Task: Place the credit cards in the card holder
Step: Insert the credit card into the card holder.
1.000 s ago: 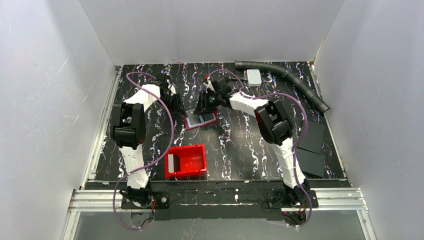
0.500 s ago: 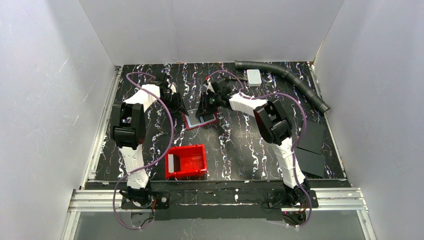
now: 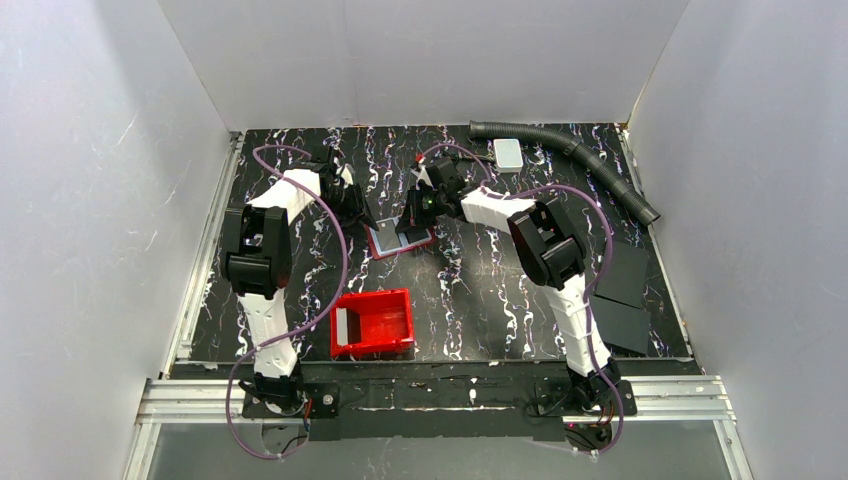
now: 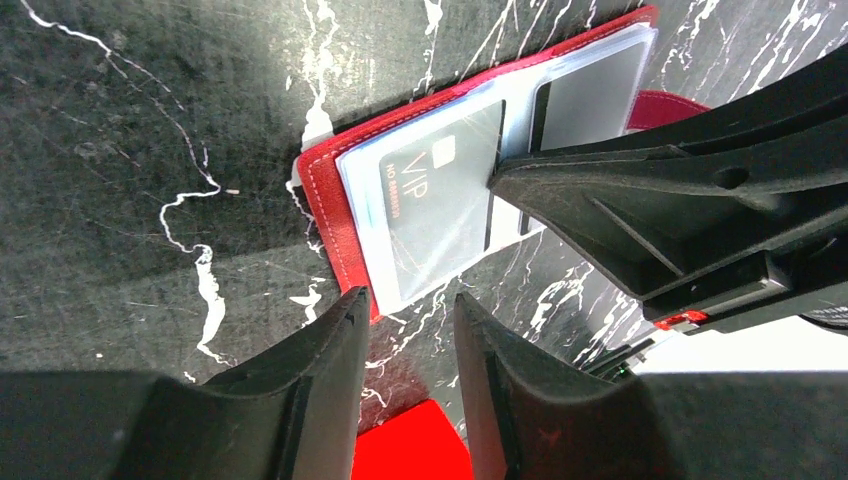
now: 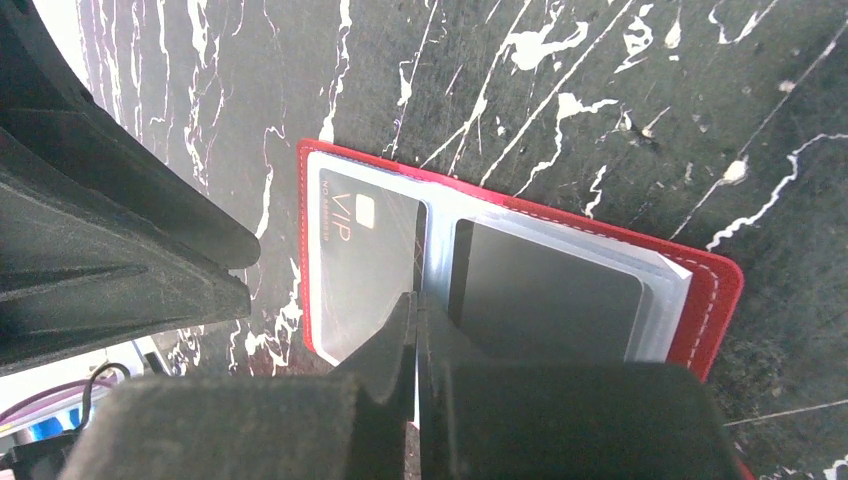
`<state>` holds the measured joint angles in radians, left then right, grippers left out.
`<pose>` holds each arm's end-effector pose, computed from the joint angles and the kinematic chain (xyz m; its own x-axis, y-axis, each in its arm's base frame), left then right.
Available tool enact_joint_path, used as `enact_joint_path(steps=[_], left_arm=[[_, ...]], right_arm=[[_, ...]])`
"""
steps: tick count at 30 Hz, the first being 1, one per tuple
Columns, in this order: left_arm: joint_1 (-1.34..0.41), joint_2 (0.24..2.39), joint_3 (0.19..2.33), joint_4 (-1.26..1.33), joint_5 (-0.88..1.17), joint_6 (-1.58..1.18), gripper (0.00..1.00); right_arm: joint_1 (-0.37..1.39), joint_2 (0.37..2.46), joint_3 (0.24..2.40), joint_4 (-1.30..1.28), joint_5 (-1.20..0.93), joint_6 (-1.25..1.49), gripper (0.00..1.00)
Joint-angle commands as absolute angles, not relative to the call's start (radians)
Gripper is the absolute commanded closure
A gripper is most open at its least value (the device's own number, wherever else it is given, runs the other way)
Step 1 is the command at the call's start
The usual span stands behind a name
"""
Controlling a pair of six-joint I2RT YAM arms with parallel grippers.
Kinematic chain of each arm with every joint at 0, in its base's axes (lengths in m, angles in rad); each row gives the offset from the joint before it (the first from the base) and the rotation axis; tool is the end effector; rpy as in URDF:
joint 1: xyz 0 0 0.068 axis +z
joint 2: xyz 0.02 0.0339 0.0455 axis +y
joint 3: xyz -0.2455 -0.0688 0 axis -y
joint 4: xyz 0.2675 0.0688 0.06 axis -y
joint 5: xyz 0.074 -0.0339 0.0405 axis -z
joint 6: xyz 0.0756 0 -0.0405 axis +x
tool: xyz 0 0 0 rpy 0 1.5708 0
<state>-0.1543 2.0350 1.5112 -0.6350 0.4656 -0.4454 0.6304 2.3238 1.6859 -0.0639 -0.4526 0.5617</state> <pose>0.4377 -0.1024 0.1215 -0.9528 -0.2414 -0.1841 -0.1058 0.8325 -0.5438 0.4223 0.3491 0.0899 -0.8674 -0.0400 -0.4960 -0.3992 0.6509 0.6457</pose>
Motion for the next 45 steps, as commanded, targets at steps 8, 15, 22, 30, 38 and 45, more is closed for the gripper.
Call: enact_joint_path(steps=[8, 15, 22, 30, 38, 45], left_arm=[[-0.153, 2.006, 1.42, -0.5, 0.548, -0.555, 0.7], [-0.153, 1.986, 1.401, -0.486, 0.527, -0.554, 0.7], [-0.148, 1.988, 1.441, -0.565, 0.473, -0.472, 0.7], [-0.138, 1.982, 1.449, -0.577, 0.455, -0.451, 0.7], [-0.139, 1.988, 1.447, -0.572, 0.461, -0.452, 0.7], [-0.138, 1.985, 1.445, -0.571, 0.465, -0.454, 0.7]], right_arm=[[0.63, 2.371, 1.646, -0.134, -0.337, 0.54, 0.99], [0.63, 2.339, 1.69, -0.184, -0.386, 0.498, 0.79], [0.64, 2.254, 1.768, -0.27, -0.386, 0.48, 0.67], [0.647, 2.24, 1.787, -0.299, -0.374, 0.442, 0.69], [0.66, 2.186, 1.781, -0.342, -0.352, 0.417, 0.65], [0.661, 2.19, 1.74, -0.305, -0.388, 0.438, 0.79]])
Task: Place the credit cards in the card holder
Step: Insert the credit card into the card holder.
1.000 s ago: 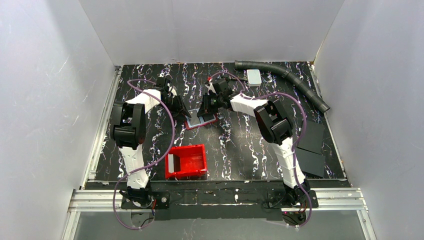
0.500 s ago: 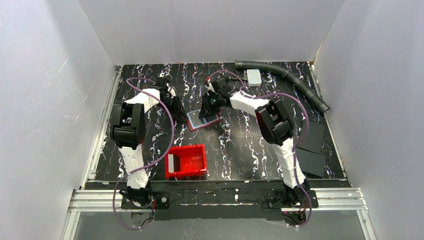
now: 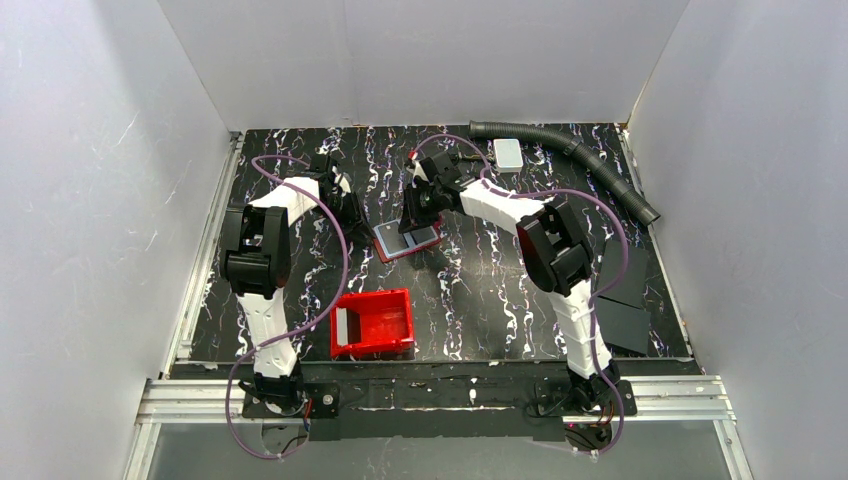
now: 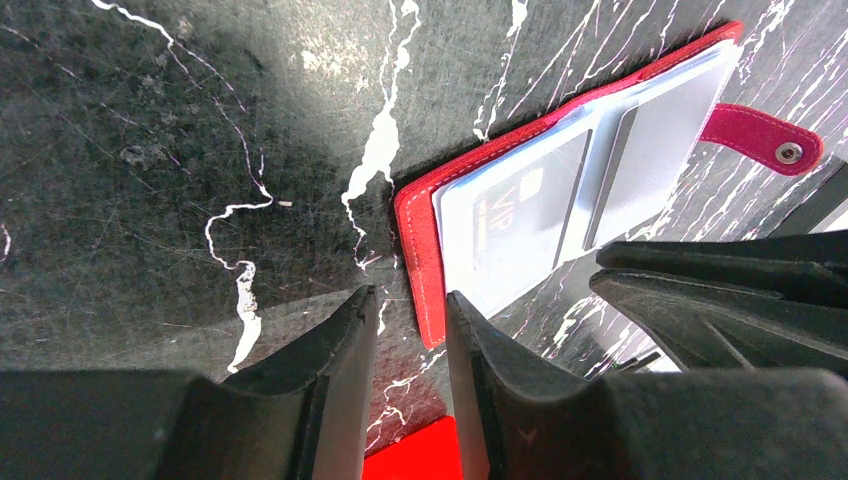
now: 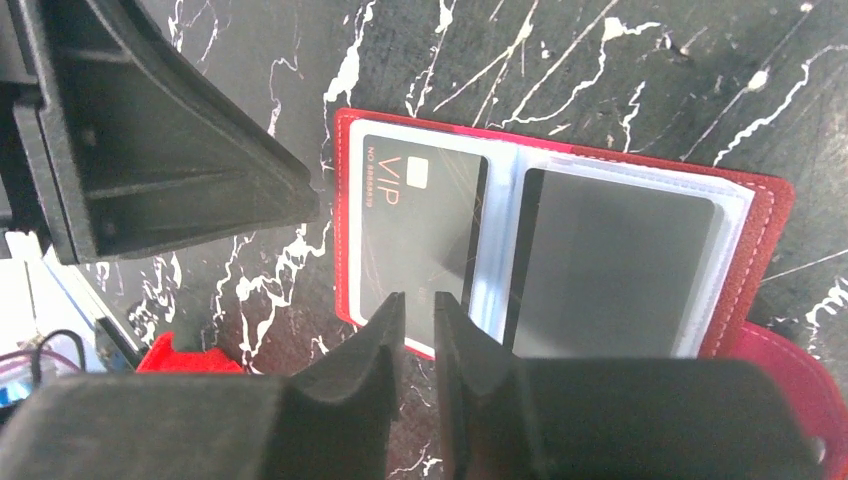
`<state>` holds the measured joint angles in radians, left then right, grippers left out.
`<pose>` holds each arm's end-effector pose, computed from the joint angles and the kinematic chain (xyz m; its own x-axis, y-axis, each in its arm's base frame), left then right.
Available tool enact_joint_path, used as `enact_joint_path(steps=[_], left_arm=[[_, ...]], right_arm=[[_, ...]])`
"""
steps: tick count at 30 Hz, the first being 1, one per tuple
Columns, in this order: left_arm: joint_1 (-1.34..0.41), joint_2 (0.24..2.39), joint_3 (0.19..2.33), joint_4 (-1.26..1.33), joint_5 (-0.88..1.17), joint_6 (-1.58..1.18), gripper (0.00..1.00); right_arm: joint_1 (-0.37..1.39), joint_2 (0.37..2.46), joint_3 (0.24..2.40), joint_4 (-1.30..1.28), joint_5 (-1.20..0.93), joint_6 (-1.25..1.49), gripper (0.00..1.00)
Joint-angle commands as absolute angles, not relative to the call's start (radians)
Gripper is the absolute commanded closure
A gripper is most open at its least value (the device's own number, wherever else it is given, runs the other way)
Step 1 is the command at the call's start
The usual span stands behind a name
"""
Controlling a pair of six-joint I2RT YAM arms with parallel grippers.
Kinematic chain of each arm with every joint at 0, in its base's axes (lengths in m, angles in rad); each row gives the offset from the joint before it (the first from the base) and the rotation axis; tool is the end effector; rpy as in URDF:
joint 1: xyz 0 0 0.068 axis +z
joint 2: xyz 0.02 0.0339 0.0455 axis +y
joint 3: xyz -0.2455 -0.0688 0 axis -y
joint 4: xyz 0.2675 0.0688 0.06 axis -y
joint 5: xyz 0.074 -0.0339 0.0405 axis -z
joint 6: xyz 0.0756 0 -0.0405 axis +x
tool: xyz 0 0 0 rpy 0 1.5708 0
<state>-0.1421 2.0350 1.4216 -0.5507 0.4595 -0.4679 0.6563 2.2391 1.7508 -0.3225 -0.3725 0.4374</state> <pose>0.4301 -0.0954 0.0979 -0.9470 -0.2729 -0.1693 -0.1418 0.8284 -0.5420 0.4079 0.3489 0.1290 -0.8451 -0.1529 -0.5123 -0.4515 0.7172 0.5308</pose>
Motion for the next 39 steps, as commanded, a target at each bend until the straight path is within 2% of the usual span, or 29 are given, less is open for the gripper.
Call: enact_joint_path(steps=[1, 8, 29, 39], left_arm=[[-0.138, 1.985, 1.446, -0.571, 0.465, -0.455, 0.7], [-0.138, 1.982, 1.445, -0.571, 0.469, -0.456, 0.7], [-0.138, 1.976, 1.451, -0.571, 0.49, -0.459, 0.7], [-0.138, 1.983, 1.418, -0.486, 0.604, -0.543, 0.68]], right_arm=[[0.661, 2.193, 1.738, -0.297, -0.391, 0.441, 0.81], [0.66, 2.232, 1.746, -0.292, -0.379, 0.44, 0.85], [0.66, 2.313, 1.738, -0.282, -0.351, 0.432, 0.85], [0.66, 2.323, 1.693, -0.255, -0.371, 0.447, 0.86]])
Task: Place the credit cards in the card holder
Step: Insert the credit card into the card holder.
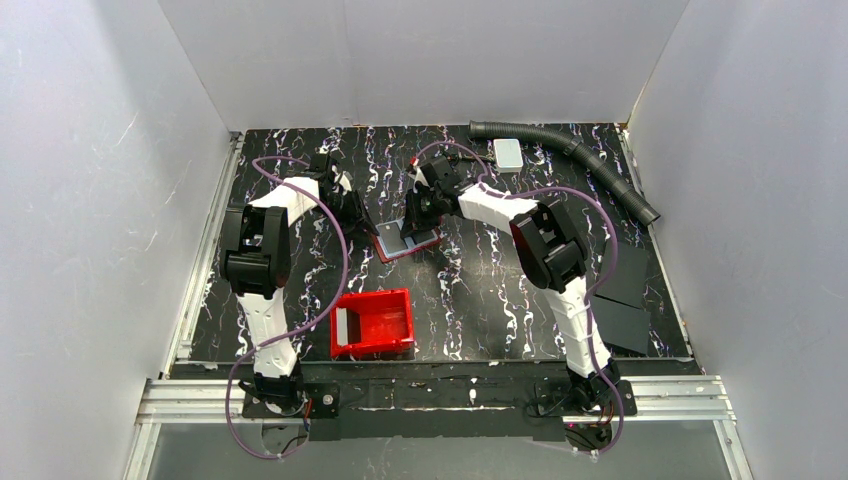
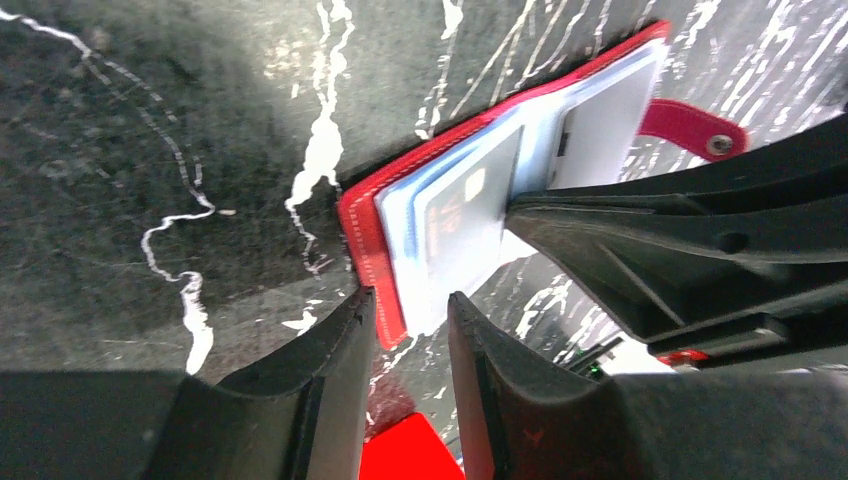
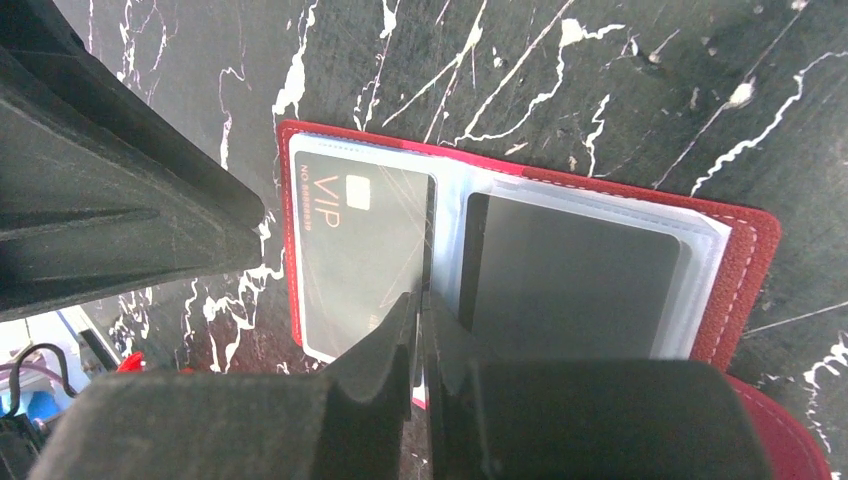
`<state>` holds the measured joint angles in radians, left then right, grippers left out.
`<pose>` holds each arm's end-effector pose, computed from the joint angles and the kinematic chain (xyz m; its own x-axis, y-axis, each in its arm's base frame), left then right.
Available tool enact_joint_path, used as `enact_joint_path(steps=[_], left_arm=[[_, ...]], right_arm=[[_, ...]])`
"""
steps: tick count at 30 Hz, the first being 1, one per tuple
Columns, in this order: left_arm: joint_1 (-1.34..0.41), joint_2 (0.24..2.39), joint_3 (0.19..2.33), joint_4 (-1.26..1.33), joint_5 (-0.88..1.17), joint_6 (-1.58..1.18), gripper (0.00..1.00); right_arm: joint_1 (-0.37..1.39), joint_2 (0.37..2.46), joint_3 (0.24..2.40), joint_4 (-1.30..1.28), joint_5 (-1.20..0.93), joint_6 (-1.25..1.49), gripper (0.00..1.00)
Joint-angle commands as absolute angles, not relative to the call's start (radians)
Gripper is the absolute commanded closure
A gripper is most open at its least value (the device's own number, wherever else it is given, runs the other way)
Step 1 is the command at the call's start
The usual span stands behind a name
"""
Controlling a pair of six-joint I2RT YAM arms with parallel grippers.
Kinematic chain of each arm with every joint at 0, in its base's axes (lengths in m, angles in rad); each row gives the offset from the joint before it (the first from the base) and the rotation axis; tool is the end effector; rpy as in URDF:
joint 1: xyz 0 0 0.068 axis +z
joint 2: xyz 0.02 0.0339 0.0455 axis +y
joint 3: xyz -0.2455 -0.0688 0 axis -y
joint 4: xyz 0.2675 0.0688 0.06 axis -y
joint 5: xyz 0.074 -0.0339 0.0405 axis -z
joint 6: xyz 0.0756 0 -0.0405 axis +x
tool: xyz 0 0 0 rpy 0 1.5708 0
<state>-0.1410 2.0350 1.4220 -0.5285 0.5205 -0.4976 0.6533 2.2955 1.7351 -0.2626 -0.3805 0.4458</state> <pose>0.4317 -0.0992 0.1013 -0.9471 -0.2838 -0.1499 -0.1425 0.7902 -0.5960 0.4112 0.3501 0.1002 -0.8551 -0.1504 -0.4962 -0.4391 0.7189 0.5389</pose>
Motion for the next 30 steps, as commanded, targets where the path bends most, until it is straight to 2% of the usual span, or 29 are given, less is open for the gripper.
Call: enact_joint_path(steps=[1, 18, 26, 30], left_arm=[[-0.14, 1.983, 1.411, -0.472, 0.615, -0.556, 0.68], [-0.166, 2.005, 1.391, -0.415, 0.616, -0.607, 0.65], [-0.166, 1.944, 1.362, -0.441, 0.523, -0.582, 0.58], [-0.167, 1.963, 1.365, -0.436, 0.548, -0.587, 0.57]], right_arm=[[0.661, 2.324, 1.689, -0.253, -0.372, 0.449, 0.86], [0.657, 2.319, 1.674, -0.238, -0.381, 0.451, 0.88], [0.658, 2.316, 1.672, -0.238, -0.383, 0.449, 0.88], [0.658, 2.315, 1.671, -0.235, -0.387, 0.451, 0.88]])
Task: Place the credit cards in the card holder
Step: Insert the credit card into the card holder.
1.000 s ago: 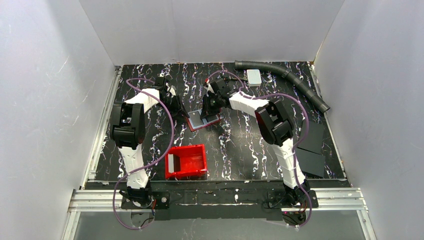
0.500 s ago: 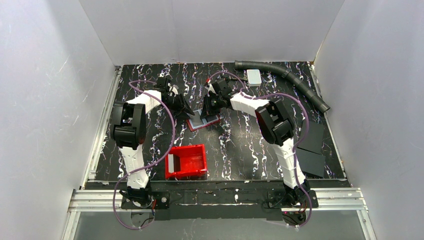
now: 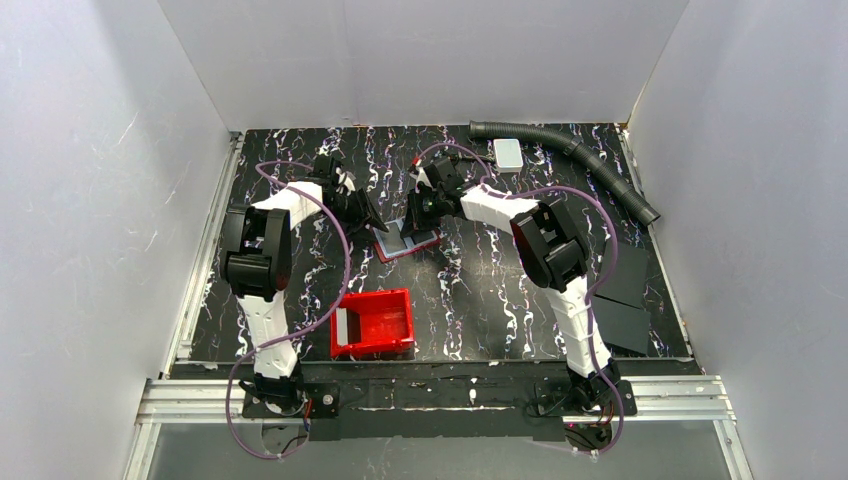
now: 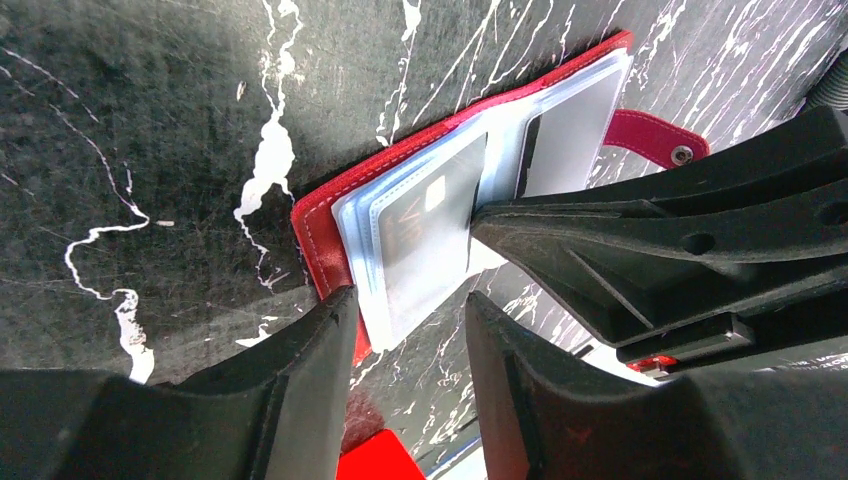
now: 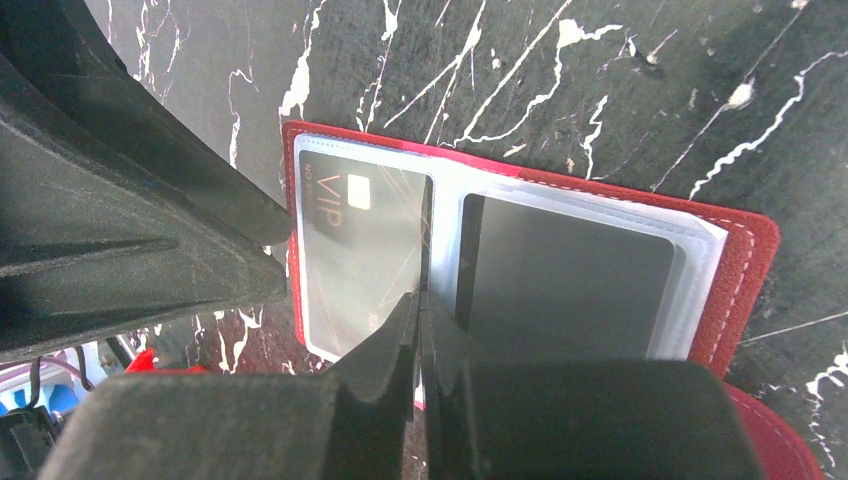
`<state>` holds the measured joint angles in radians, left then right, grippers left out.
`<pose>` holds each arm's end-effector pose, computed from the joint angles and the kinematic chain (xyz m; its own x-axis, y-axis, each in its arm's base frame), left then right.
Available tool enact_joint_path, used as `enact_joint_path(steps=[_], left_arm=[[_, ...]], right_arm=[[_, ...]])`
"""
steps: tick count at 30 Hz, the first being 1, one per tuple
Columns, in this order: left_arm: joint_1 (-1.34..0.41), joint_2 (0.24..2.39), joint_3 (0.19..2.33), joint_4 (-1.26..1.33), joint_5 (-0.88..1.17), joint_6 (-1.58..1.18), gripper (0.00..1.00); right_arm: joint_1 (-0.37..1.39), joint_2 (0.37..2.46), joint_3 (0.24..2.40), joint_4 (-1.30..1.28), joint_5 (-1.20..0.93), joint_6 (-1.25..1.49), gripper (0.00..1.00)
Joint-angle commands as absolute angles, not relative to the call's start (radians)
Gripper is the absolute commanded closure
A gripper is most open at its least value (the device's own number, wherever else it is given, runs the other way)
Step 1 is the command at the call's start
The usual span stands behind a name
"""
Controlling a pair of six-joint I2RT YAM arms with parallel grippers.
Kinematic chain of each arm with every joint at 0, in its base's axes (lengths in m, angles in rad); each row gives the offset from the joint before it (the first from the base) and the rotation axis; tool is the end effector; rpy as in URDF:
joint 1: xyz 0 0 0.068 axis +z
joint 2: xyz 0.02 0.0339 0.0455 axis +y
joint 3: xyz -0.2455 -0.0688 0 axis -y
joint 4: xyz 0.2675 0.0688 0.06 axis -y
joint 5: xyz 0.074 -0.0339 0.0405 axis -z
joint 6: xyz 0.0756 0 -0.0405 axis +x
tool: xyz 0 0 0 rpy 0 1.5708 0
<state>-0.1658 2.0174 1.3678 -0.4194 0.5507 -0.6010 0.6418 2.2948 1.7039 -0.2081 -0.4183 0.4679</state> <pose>0.4293 -0.1120 0.0995 -0.9331 -0.3324 -0.1373 -0.1682 0.7408 -0.6504 0.4125 0.3467 0.0957 -0.8614 -0.1293 -0.4912 -0.4319 0.6954 0.5744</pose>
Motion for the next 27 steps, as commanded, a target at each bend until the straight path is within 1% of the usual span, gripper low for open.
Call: enact_joint_path(steps=[1, 12, 27], left_arm=[[-0.169, 1.968, 1.365, -0.436, 0.551, -0.59, 0.57], [-0.18, 1.991, 1.378, -0.417, 0.579, -0.599, 0.61], [-0.19, 2.001, 1.395, -0.413, 0.578, -0.605, 0.62]], right_arm=[[0.658, 2.315, 1.671, -0.235, -0.388, 0.451, 0.88], [0.658, 2.316, 1.672, -0.232, -0.394, 0.454, 0.88], [0.658, 2.317, 1.674, -0.227, -0.402, 0.458, 0.89]])
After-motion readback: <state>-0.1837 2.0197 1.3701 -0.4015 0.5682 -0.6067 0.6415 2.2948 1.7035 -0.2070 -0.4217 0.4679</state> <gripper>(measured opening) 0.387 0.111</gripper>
